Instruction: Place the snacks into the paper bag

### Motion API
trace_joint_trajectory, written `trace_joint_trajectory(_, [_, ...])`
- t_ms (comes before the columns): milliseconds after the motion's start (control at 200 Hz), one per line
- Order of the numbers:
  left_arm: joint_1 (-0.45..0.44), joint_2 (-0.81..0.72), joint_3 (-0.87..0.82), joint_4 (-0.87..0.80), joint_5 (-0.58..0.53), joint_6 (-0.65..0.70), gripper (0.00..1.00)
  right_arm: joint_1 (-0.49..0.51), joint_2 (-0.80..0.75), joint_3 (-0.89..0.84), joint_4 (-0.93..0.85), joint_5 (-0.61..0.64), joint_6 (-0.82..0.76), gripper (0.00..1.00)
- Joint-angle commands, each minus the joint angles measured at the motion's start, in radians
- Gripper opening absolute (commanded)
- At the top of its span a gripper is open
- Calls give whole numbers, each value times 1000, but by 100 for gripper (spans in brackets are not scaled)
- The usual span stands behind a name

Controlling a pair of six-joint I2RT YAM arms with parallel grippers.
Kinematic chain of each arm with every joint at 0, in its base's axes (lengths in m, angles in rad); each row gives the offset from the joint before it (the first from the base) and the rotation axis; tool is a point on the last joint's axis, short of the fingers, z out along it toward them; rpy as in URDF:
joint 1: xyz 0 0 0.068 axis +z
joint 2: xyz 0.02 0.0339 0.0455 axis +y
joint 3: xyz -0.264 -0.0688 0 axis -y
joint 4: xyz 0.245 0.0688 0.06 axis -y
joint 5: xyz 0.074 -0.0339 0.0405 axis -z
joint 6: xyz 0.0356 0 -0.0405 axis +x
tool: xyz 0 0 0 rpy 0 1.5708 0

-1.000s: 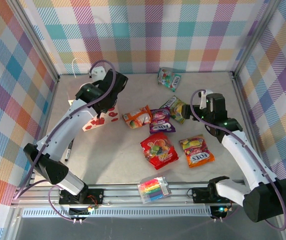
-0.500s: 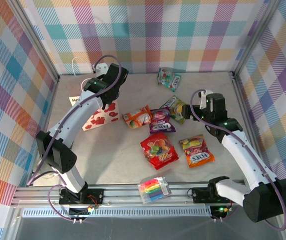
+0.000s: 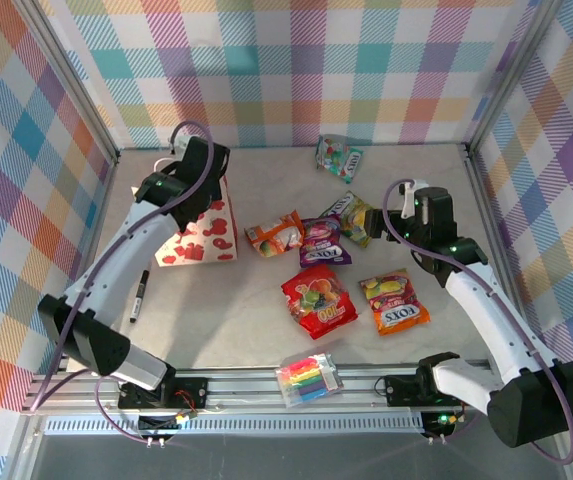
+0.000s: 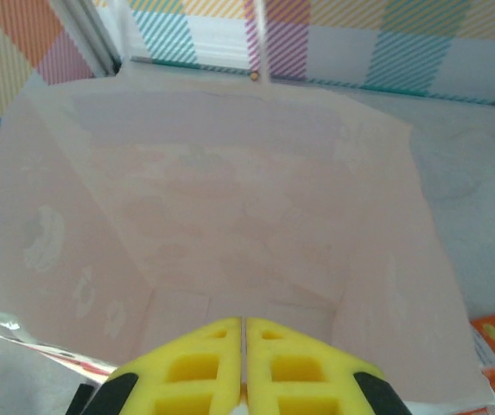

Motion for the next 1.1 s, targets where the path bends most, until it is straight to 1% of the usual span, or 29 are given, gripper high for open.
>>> trace_joint_trajectory(0, [10,-80,-48,-24,99,91,1,5,-12,23,-7,-19,33,99])
trace_joint_trajectory(200, [10,-222,-181,-34,199,132,2,5,2,25,-12,-34,75,99])
trace_joint_trajectory(285, [10,-277,-233,-61,205,138,4,5,2,22,-10,-40,82,99])
trace_joint_trajectory(390, [11,-338,-273,-110,183,131,8,5,2,25,-11,-48,91,99])
trace_joint_trajectory(425, [10,-357,-279,-130,167,119,11,5,3,26,-9,-50,96,99])
trace_joint_trajectory(485, [10,-378,-282,-166,129,87,19,5,6,26,-6,-57,109,99])
trace_joint_trajectory(590, [10,-402,-271,-213,137,39,29,6,18,26,5,-82,127,99])
trace_joint_trajectory(670, [10,-411,-246,-254,157,-11,45,8,28,28,7,-89,132,99])
trace_joint_trajectory(820, [9,-427,-209,-311,181,-107,48,8,35,30,13,-89,112,99])
trace_joint_trajectory(890, [8,-424,-193,-321,206,-152,56,8,38,31,16,-88,100,99])
trace_joint_trajectory(970, [5,-401,-153,-342,232,-210,58,8,42,35,16,-88,84,99])
trace_joint_trajectory(1035, [-15,-381,-119,-360,209,-277,61,8,43,33,19,-96,82,99])
trace_joint_trajectory(1095, [-44,-366,-97,-380,157,-345,64,8,45,27,25,-102,78,99])
